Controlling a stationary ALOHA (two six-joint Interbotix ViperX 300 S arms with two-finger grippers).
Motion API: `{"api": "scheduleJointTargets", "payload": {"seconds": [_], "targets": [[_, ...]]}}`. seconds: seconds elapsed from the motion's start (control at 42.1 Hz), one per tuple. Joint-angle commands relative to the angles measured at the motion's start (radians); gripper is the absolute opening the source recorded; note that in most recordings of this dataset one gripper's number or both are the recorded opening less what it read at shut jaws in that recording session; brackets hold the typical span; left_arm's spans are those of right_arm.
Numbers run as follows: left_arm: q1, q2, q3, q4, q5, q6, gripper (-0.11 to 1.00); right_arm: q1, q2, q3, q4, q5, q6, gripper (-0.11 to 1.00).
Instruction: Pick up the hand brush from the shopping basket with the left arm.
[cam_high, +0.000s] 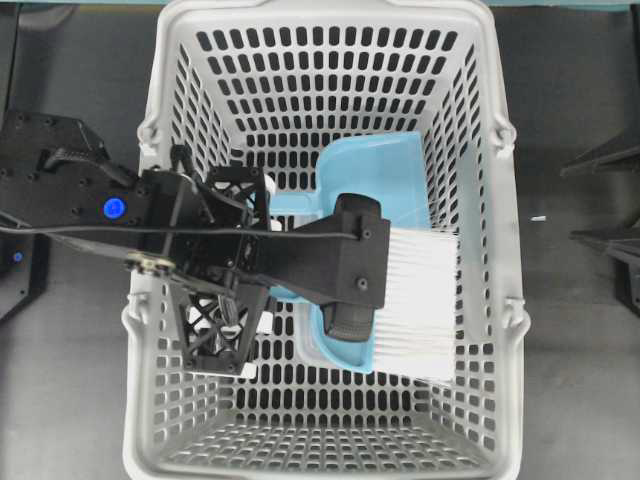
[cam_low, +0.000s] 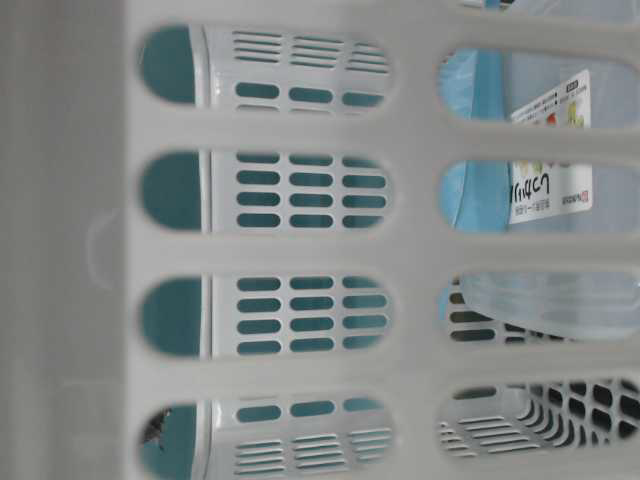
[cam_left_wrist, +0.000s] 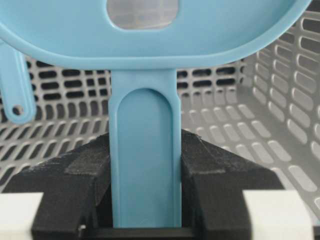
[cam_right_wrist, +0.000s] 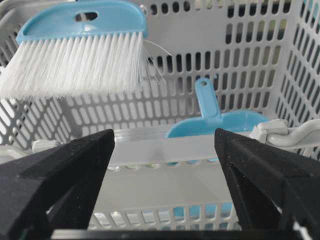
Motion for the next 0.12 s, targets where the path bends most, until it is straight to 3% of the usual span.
{"api": "scheduleJointTargets", "payload": {"seconds": [0.0, 0.095], "targets": [[0.0, -0.015, -0.023, 0.003, -0.005, 0.0, 0.24, 0.002, 0.002, -0.009, 0.003, -0.009, 0.002, 0.77], [0.0, -0.015, -0.02, 0.003, -0.005, 0.0, 0.24, 0.002, -0.002, -0.008, 0.003, -0.009, 0.002, 0.77]]}}
